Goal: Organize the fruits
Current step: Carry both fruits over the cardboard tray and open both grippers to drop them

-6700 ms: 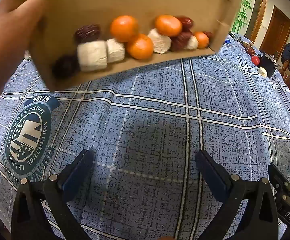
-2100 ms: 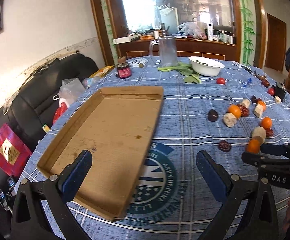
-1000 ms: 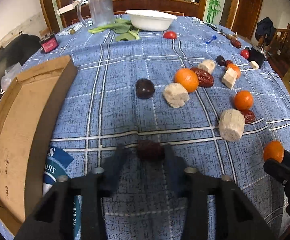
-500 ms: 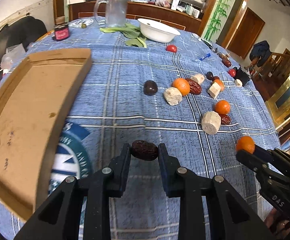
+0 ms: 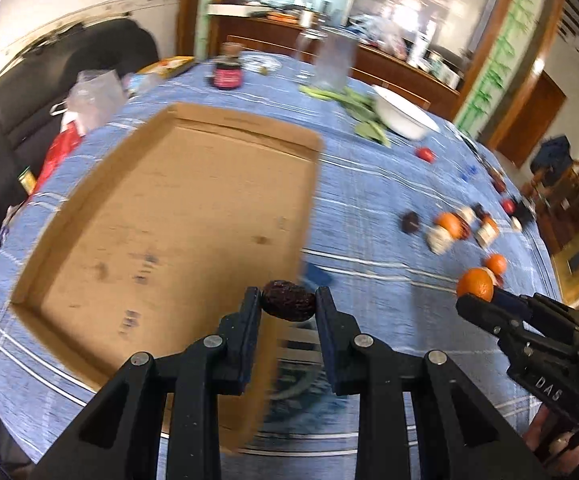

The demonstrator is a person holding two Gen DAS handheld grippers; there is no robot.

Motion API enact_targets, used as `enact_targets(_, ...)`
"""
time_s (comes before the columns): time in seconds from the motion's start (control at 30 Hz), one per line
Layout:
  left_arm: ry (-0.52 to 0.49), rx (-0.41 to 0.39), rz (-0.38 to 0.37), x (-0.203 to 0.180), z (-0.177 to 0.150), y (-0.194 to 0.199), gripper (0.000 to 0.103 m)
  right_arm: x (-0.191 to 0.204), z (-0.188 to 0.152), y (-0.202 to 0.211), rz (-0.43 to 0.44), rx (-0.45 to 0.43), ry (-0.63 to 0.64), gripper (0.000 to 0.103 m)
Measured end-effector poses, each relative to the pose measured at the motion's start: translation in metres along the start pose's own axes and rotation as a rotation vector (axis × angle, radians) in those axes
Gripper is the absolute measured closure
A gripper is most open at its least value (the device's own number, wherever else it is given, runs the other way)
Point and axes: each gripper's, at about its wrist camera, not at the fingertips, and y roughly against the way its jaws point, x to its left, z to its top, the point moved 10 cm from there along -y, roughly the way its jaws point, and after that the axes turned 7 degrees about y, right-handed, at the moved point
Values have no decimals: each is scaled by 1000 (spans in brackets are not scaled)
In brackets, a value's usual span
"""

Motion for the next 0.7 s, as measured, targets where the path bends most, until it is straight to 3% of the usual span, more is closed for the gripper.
enact_targets(0.3,132,-28,120,97,30,-4,76,68,72,-65,88,30,82,71)
enact_targets(0.7,183,-32,206,158,41,-14,76,163,127,-166,209,134,209,70)
